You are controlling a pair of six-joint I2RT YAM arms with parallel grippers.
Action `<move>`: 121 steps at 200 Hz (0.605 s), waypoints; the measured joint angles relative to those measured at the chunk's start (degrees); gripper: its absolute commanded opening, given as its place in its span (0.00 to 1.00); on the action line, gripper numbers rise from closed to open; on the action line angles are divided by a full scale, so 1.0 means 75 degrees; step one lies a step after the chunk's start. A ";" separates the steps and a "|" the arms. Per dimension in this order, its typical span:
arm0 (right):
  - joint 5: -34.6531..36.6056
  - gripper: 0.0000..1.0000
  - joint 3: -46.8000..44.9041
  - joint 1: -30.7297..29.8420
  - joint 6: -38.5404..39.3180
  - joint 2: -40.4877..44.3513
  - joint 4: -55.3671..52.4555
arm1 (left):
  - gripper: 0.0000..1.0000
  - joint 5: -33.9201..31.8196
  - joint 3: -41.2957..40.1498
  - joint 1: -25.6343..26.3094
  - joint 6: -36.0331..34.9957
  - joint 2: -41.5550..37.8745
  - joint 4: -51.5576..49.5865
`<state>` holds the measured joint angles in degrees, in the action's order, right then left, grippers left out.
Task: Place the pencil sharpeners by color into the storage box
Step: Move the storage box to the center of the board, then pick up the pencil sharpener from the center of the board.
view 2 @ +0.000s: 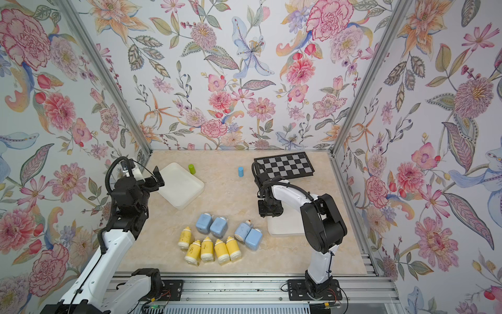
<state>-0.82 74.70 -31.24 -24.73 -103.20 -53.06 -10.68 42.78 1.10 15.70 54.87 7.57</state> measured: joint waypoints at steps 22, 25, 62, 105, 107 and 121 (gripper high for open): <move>0.0175 0.58 0.0259 -0.0192 -0.0376 0.0729 -0.0656 | 0.99 -0.0012 0.0000 0.0000 -0.0003 -0.0026 -0.0015; 0.0195 0.58 0.0303 -0.0221 -0.0388 0.0816 -0.0746 | 0.99 -0.0015 0.0000 0.0000 -0.0003 -0.0029 -0.0015; 0.0195 0.63 0.0629 -0.0892 -0.1460 0.1944 -0.1585 | 1.00 -0.0087 0.0000 0.0000 0.0009 -0.0189 -0.0044; 0.0032 0.72 0.0061 -0.2037 -0.2943 0.2433 -0.1865 | 0.99 -0.0335 0.0058 0.0000 0.0268 -0.0219 -0.0309; 0.0026 0.72 0.0012 -0.2072 -0.3025 0.2445 -0.1874 | 0.99 -0.0353 0.0067 0.0000 0.0277 -0.0219 -0.0326; -0.0012 0.74 -0.0329 -0.2291 -0.3436 0.2524 -0.1900 | 0.99 -0.0455 0.0149 0.0000 0.0382 -0.0224 -0.0466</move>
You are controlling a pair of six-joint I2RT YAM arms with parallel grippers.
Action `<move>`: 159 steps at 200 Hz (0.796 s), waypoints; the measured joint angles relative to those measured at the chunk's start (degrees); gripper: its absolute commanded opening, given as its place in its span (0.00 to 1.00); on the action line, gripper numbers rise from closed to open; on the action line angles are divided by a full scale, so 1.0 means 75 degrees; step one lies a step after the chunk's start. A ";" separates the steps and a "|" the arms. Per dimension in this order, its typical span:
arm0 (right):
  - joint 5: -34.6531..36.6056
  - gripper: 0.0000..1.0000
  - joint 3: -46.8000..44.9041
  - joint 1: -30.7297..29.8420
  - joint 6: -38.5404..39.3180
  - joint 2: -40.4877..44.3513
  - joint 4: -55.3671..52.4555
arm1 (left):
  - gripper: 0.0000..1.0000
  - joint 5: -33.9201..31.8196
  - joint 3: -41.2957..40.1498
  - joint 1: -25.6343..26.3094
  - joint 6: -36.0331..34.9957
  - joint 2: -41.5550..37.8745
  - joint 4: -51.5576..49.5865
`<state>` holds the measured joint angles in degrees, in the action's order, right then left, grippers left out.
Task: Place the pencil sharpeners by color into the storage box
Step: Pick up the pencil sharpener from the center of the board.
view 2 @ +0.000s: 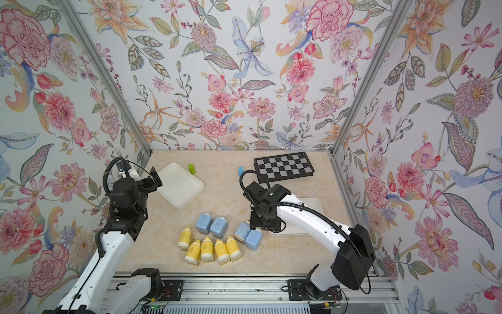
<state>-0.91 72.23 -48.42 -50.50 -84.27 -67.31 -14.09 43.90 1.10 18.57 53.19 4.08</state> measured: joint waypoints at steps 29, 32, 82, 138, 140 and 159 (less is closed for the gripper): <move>-0.0166 0.76 -0.0507 -0.0271 -0.0609 0.0216 0.0032 | 0.99 -0.0163 0.0131 0.0006 0.0216 -0.0093 -0.0055; -0.0172 0.77 -0.0536 -0.0294 -0.0664 0.0227 0.0032 | 0.99 -0.0178 0.0131 0.0006 0.0236 -0.0111 -0.0055; -0.0294 0.77 -0.0793 -0.0420 -0.1139 0.0262 0.0455 | 0.99 -0.0184 0.0117 0.0017 0.0332 -0.0195 -0.0012; -0.0501 0.76 -0.0938 -0.0420 -0.1250 0.0050 0.1020 | 0.99 -0.0187 0.0117 0.0058 0.0326 -0.0210 -0.0006; -0.0513 0.76 -0.0938 -0.0420 -0.1250 0.0026 0.1046 | 0.99 -0.0187 0.0117 0.0058 0.0326 -0.0213 -0.0006; -0.0586 0.75 -0.0938 -0.0420 -0.1250 -0.0178 0.1204 | 1.00 -0.0187 0.0117 0.0058 0.0306 -0.0224 -0.0006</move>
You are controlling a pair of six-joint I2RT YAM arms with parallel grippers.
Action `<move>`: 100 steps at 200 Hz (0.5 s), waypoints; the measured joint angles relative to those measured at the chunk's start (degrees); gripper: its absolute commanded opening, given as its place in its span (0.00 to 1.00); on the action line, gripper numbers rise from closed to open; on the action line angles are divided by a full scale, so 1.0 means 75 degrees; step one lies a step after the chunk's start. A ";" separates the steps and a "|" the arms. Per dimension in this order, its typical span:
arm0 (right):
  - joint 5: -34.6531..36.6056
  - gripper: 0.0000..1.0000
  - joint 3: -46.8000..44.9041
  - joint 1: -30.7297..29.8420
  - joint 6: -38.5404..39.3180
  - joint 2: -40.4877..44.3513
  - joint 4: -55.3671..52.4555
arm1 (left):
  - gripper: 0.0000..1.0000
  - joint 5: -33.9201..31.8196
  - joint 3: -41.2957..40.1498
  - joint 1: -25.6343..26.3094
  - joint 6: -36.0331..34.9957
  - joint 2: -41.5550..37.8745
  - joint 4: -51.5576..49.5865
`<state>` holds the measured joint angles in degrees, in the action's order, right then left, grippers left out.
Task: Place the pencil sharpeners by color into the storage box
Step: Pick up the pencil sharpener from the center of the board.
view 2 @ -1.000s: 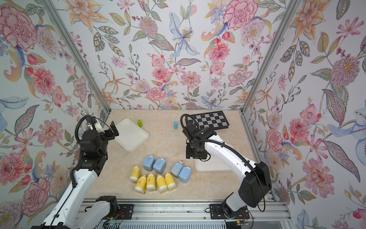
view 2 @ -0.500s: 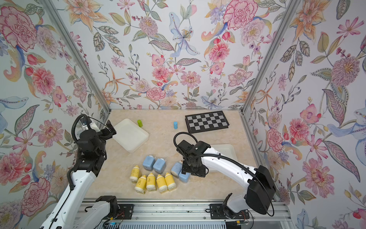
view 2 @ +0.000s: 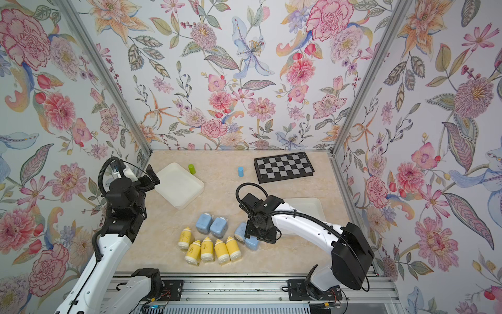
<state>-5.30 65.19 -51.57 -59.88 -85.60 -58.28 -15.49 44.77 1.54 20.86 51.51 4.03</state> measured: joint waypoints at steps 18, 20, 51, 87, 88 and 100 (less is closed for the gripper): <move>-0.0047 0.74 0.0000 0.0000 0.0003 -0.0137 0.0114 | 0.99 0.0000 0.0000 0.0000 -0.0003 -0.0003 -0.0003; -0.0047 0.74 0.0000 0.0000 0.0003 -0.0149 0.0128 | 0.99 0.0000 0.0000 0.0000 -0.0003 -0.0003 -0.0003; -0.0079 0.74 0.0000 0.0000 0.0006 -0.0332 0.0239 | 1.00 -0.0003 0.0000 0.0000 -0.0003 -0.0009 -0.0003; -0.0189 0.74 0.0044 0.0000 0.0038 -0.0536 0.0376 | 0.99 -0.0006 -0.0003 0.0000 -0.0003 -0.0009 -0.0012; -0.0189 0.73 0.0047 0.0000 0.0038 -0.0539 0.0379 | 0.99 -0.0006 -0.0003 0.0000 -0.0003 -0.0009 -0.0012; -0.0192 0.73 0.0064 0.0012 0.0064 -0.0592 0.0423 | 0.99 -0.0006 -0.0003 0.0000 -0.0003 -0.0009 -0.0020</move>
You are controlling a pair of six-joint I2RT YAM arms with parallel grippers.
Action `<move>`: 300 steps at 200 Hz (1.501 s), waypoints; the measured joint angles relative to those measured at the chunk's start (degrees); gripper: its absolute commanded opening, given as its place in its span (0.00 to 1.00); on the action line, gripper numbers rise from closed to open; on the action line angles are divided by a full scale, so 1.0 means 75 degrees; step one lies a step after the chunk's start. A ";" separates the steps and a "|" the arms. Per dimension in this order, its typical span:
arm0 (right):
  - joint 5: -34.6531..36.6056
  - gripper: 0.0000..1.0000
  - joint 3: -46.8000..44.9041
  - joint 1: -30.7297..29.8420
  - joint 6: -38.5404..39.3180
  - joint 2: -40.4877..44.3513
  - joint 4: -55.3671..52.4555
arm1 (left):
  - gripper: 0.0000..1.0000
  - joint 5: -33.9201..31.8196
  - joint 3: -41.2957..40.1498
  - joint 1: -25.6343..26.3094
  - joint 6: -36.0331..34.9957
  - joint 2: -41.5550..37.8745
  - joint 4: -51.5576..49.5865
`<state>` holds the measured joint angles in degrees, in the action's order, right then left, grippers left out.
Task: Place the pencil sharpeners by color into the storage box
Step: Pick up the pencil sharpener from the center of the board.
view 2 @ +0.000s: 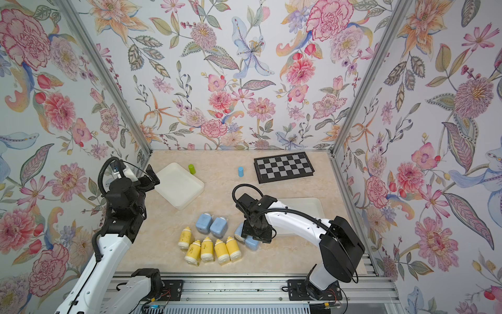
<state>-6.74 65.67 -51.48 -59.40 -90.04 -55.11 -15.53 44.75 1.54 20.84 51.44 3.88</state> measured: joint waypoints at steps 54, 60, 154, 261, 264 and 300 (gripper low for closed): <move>-0.0055 0.69 0.0000 0.0032 0.0085 -0.0096 0.0087 | 0.99 0.0000 -0.0012 0.0000 0.0000 0.0000 -0.0003; -0.0055 0.69 0.0000 0.0035 0.0090 -0.0096 0.0093 | 0.99 0.0000 -0.0015 0.0000 0.0000 0.0000 -0.0009; -0.0254 0.64 -0.0417 0.0353 0.0525 -0.0093 0.0160 | 0.99 0.0000 -0.0038 0.0000 0.0000 -0.0003 -0.0006; -0.0370 0.35 -0.0350 0.0449 0.1343 -0.0146 0.0029 | 1.00 -0.0175 -0.0055 0.0099 0.0000 -0.0006 -0.0058; -0.0370 0.35 -0.0338 0.0449 0.1373 -0.0149 0.0009 | 0.99 -0.0181 -0.0055 0.0099 0.0000 -0.0006 -0.0058; -0.0356 0.33 -0.0254 0.0536 0.1813 -0.0192 -0.0280 | 0.99 -0.0230 -0.0061 0.0099 0.0000 -0.0006 -0.0064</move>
<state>-9.41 63.77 -47.46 -45.80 -91.48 -57.21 -17.26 44.29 2.28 20.84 51.40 3.40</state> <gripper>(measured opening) 0.565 0.995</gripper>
